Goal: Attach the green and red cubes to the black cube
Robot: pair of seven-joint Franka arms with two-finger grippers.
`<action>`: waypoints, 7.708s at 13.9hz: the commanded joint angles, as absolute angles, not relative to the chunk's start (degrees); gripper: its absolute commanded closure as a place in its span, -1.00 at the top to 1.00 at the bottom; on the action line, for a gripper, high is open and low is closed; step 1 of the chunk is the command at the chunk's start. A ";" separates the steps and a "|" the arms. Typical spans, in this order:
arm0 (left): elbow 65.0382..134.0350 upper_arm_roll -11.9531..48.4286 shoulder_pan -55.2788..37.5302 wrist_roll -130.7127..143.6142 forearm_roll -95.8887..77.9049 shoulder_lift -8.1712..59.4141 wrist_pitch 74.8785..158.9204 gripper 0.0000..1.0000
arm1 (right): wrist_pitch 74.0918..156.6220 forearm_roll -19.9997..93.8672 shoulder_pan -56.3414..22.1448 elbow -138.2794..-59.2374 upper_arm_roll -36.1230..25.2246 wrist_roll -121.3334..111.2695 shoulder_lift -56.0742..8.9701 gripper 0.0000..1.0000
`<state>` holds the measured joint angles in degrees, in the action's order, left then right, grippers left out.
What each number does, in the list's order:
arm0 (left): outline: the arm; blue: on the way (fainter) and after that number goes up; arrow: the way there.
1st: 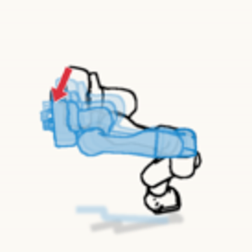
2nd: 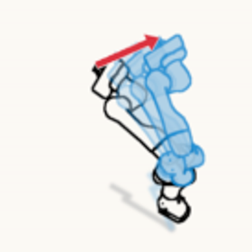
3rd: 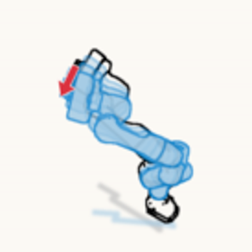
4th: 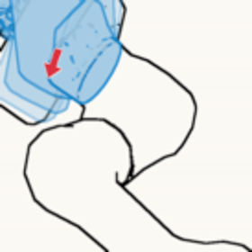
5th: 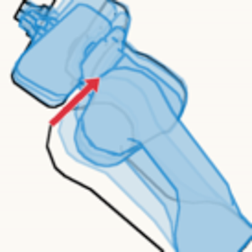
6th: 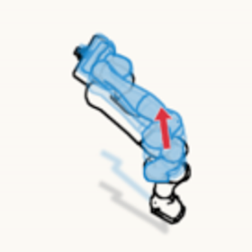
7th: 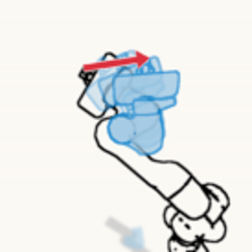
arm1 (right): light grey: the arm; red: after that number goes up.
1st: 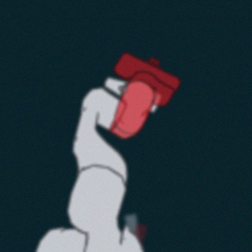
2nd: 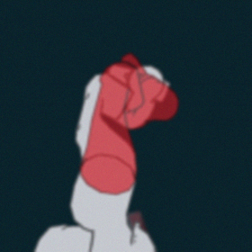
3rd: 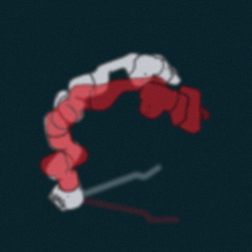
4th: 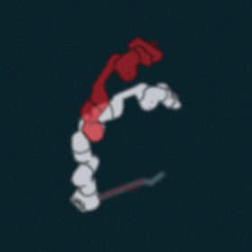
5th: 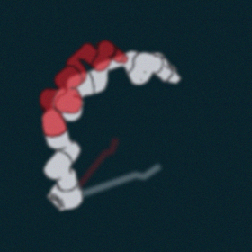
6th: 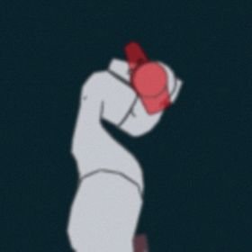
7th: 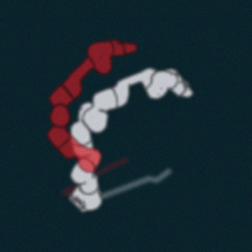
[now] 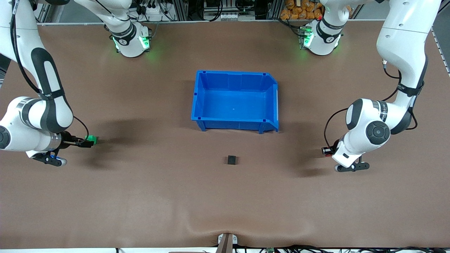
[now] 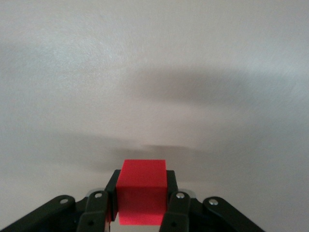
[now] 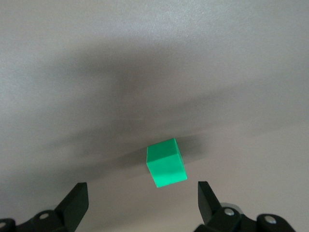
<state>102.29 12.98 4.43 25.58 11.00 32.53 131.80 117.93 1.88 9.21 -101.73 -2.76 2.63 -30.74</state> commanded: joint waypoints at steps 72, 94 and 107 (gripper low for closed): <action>92.29 18.19 5.09 59.61 0.19 16.36 114.35 1.00 | 139.13 24.79 -28.30 -70.93 5.54 113.72 -54.93 -1.00; 91.85 2.90 -3.16 7.05 -2.73 -0.97 89.30 1.00 | 139.94 24.34 -28.05 -69.08 4.22 114.52 -55.20 1.00; 91.06 5.44 -3.16 -0.36 4.66 -3.69 85.62 1.00 | 120.96 20.05 -17.23 -68.47 4.48 114.17 -44.74 1.00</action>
<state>90.61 4.78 -3.04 -0.03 3.26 -2.32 88.08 124.02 22.11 -19.16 -67.37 3.45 113.81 -47.41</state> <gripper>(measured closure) 0.000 0.000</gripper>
